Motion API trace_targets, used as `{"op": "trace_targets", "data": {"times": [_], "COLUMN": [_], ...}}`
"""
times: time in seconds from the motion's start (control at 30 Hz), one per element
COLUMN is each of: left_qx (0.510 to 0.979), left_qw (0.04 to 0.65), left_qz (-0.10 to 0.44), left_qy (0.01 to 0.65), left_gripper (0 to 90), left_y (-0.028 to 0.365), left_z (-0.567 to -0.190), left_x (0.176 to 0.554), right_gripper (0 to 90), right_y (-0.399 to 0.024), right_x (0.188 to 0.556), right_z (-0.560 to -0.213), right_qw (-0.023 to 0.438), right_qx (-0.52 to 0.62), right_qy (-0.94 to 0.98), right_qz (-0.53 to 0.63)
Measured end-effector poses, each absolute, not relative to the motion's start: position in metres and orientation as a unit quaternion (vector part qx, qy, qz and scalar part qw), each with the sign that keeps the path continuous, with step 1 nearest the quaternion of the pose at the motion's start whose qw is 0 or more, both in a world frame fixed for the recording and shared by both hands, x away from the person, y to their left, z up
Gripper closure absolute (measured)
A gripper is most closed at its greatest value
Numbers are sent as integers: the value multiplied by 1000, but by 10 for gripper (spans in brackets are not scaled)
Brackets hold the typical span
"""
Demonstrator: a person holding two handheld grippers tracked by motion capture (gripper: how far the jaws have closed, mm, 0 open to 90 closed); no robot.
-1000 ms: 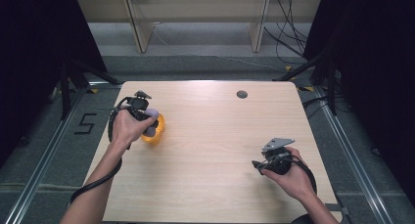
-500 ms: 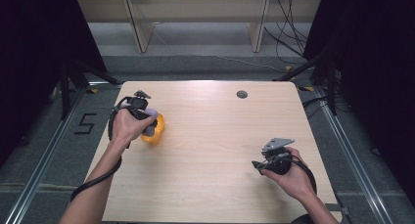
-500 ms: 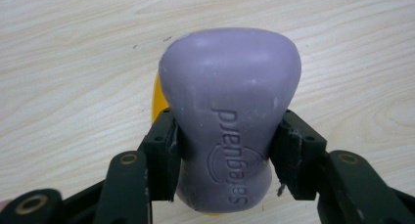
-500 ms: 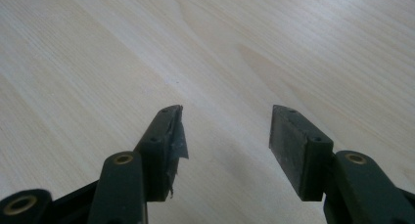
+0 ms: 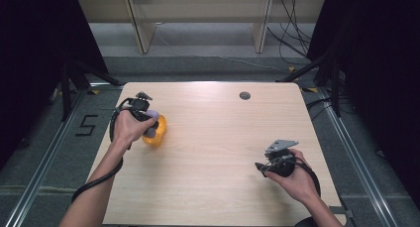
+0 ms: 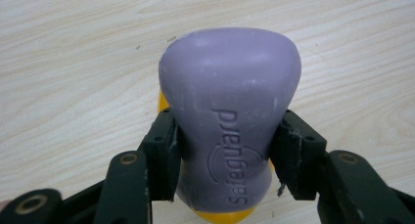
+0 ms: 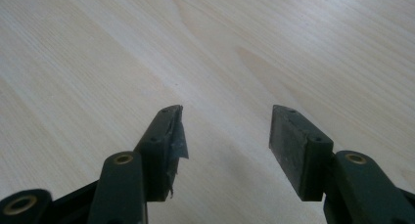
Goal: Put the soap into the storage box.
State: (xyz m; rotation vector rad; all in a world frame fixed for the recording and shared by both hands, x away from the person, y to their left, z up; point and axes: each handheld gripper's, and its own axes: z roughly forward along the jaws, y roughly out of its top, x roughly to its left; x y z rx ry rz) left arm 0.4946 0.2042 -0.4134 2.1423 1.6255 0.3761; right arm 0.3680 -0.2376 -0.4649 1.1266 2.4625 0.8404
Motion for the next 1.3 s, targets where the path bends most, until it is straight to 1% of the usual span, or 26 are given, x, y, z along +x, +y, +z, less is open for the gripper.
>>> {"op": "trace_targets", "data": {"times": [0.37, 0.4, 0.47, 0.5, 0.53, 0.83, 1.07, 1.13, 1.3], "left_qx": [770, 779, 773, 773, 774, 774, 773, 775, 776], "left_qw": [216, 209, 209, 209, 209, 208, 211, 208, 209], "left_qz": [135, 140, 135, 135, 134, 133, 130, 131, 130], "left_qy": [585, 575, 584, 584, 583, 583, 583, 583, 580], "left_gripper": [486, 486, 486, 486, 486, 486, 486, 487, 486], "left_y": [205, 206, 205, 205, 205, 205, 205, 204, 204], "left_z": [-417, -417, -417, -417, -418, -420, -425, -426, -427], "left_x": [497, 498, 498, 498, 498, 499, 501, 501, 502], "right_gripper": [465, 465, 465, 465, 465, 461, 405, 398, 393], "right_y": [-239, -239, -238, -238, -239, -239, -240, -239, -240], "right_x": [370, 370, 370, 370, 369, 369, 369, 368, 368], "right_z": [-465, -465, -467, -467, -464, -463, -462, -461, -460], "right_qw": [166, 166, 174, 174, 162, 166, 176, 171, 174], "right_qx": [384, 384, 387, 387, 387, 388, 387, 394, 395], "right_qy": [858, 858, 850, 850, 857, 854, 852, 850, 850], "right_qz": [299, 299, 312, 312, 300, 305, 305, 304, 303]}}
